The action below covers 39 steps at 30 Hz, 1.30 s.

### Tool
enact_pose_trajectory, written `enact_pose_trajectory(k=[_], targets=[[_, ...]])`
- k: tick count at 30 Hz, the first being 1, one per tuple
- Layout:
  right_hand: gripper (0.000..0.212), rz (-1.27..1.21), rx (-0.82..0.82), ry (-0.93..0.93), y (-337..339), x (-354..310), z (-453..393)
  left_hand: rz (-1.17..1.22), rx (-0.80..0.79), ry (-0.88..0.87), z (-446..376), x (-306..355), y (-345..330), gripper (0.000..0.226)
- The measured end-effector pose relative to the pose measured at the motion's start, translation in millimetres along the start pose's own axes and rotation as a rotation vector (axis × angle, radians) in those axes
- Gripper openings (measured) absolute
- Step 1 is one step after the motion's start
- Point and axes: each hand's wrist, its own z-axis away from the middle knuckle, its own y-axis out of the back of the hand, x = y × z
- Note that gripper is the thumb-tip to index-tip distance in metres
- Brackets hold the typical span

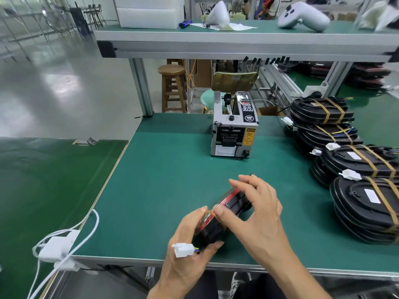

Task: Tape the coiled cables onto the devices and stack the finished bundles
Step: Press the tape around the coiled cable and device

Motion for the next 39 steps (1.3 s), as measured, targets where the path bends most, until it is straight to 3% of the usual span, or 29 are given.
enact_pose_trajectory(k=[4,7,11,14,39], targets=[[0.027,-0.065,0.147,0.016,12.8,-6.3,-35.3,-0.059,0.017,-0.002,-1.8,7.0,0.0,0.072],[0.009,-0.153,0.155,-0.128,17.9,-5.8,-92.5,-0.052,0.007,-0.015,-0.8,7.2,1.0,0.078],[0.025,-0.292,0.052,-0.398,1.7,7.4,-164.2,-0.043,-0.003,-0.031,0.5,7.1,1.9,0.076],[0.028,-0.363,0.063,-0.526,-10.8,22.9,-189.0,-0.026,0.021,-0.055,2.0,8.2,3.9,0.077],[0.012,-0.676,0.118,-0.794,-40.2,25.2,-203.0,-0.045,0.025,-0.038,5.0,6.1,5.8,0.078]])
